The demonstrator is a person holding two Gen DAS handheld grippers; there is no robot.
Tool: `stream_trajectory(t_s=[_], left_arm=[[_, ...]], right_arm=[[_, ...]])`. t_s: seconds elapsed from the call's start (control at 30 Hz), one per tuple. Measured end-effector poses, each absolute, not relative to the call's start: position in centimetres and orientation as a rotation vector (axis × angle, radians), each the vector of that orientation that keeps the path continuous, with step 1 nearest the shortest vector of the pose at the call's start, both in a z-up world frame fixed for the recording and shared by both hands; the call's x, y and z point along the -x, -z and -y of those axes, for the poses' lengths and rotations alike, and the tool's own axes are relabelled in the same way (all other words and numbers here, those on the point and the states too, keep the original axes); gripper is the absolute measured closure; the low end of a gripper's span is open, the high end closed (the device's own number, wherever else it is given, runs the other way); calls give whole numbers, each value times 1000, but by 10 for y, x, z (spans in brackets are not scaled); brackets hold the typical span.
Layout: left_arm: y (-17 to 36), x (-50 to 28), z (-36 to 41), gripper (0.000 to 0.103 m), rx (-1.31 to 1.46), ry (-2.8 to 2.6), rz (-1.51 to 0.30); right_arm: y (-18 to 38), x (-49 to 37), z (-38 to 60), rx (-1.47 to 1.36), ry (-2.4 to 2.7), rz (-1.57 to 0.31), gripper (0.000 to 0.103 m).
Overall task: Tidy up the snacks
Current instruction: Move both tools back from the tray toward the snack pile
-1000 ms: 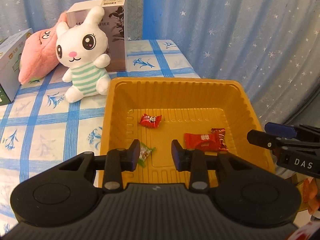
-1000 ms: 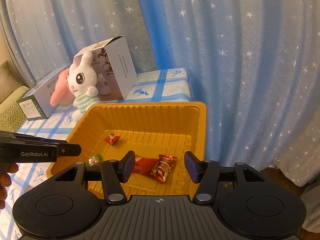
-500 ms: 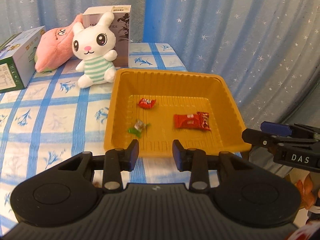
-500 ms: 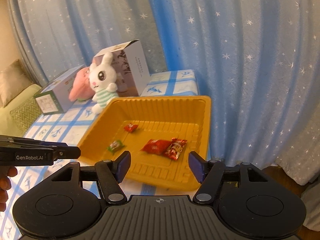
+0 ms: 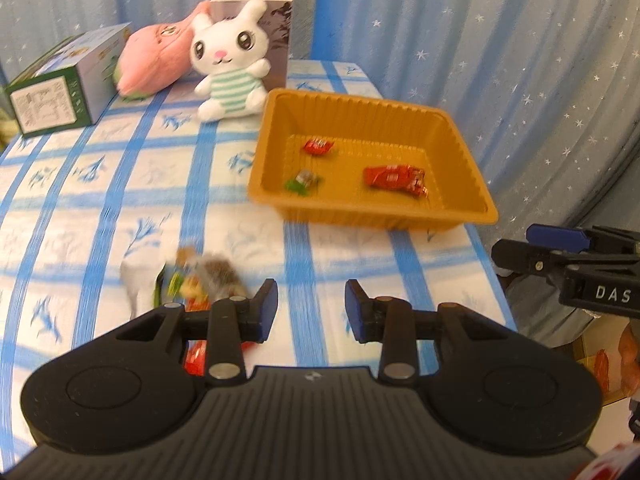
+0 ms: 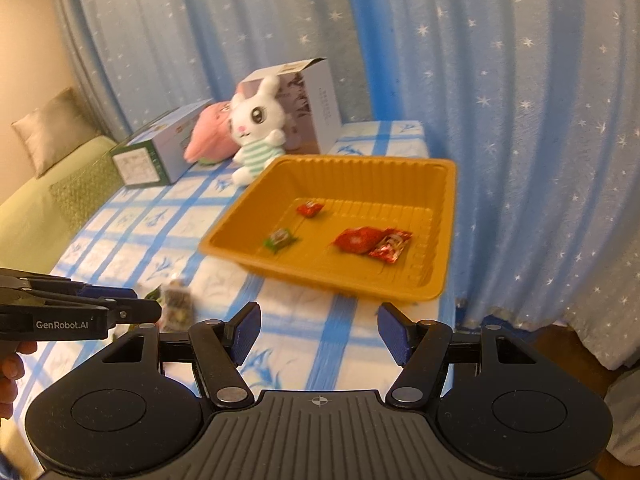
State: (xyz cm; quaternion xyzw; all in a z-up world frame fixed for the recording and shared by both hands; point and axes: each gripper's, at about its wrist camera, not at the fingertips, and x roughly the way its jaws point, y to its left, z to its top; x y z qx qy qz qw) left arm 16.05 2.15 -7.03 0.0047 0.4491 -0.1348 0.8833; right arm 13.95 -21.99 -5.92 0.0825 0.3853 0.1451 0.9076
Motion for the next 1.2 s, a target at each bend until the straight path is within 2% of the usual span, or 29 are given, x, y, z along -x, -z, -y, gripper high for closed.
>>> stream_trajectory(t_s=[0.5, 1.2], left_arm=[[83, -107, -67, 70, 28, 177, -984], [105, -94, -132, 70, 76, 37, -993]], right_arm=[[73, -106, 180, -106, -409, -873, 38], [112, -119, 100, -15, -547, -959, 38]])
